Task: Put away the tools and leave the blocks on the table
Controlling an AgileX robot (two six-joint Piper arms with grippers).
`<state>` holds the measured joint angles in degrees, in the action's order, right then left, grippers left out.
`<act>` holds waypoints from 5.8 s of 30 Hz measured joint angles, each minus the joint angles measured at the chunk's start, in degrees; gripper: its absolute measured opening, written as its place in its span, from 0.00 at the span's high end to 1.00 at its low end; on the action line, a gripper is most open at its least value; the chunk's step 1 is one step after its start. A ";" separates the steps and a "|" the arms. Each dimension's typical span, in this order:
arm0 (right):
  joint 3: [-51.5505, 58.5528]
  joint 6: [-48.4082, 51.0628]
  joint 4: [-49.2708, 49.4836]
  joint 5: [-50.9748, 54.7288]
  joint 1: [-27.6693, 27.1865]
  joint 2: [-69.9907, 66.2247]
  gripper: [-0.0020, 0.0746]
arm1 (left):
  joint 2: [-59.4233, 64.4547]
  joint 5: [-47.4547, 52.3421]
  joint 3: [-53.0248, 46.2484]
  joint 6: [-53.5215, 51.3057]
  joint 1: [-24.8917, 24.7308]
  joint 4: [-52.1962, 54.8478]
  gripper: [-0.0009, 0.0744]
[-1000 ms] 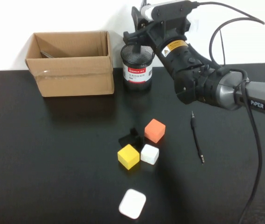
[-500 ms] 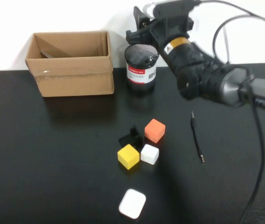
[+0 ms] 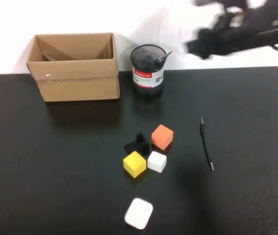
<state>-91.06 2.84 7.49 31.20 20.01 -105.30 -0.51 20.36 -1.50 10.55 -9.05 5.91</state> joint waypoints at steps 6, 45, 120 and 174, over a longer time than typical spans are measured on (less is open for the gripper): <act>6.85 -4.72 0.39 8.78 -4.55 -1.75 0.57 | 0.00 0.00 0.00 0.00 0.00 0.00 0.99; -0.77 -6.81 -1.83 -2.48 -1.00 -14.94 0.93 | 0.00 0.00 0.00 0.14 0.00 0.00 0.99; 19.41 -106.84 -109.42 -62.43 -26.23 35.84 0.98 | 0.00 0.00 0.00 0.14 0.00 0.00 0.99; 37.45 -48.73 -51.17 -18.79 -6.87 71.18 0.98 | 0.00 0.00 0.00 0.14 -0.10 0.00 0.99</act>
<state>-53.61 -45.89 -43.68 12.42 13.15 -34.12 -0.51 20.36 -1.50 10.69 -9.14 5.91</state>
